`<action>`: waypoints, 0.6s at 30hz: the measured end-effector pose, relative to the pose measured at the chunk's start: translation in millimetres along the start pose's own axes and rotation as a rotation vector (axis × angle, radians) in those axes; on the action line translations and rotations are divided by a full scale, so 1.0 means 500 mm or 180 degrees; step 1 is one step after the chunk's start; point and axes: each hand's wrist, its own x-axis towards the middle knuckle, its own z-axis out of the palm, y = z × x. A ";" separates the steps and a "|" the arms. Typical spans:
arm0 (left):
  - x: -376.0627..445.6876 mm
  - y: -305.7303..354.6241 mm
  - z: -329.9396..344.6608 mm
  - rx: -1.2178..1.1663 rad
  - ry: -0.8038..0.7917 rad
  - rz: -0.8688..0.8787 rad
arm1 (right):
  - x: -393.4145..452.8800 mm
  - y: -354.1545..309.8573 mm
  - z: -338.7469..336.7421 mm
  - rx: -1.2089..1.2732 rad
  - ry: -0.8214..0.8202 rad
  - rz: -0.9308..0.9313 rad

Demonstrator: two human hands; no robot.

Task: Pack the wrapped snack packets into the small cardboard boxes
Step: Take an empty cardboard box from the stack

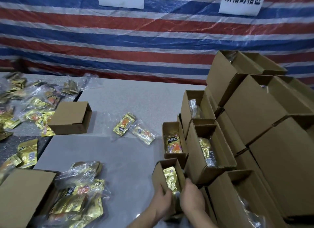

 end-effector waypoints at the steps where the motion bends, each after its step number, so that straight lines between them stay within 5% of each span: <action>1: 0.006 0.008 0.002 -0.0056 -0.0047 -0.0005 | -0.002 0.001 -0.001 0.0060 0.0054 0.0015; 10: 0.037 0.041 -0.013 0.0137 -0.0491 0.0321 | -0.007 0.017 -0.002 -0.0166 0.0324 -0.0780; 18: 0.044 0.040 -0.012 0.0364 -0.0724 0.0532 | -0.002 0.015 0.010 -0.0044 0.0119 -0.0914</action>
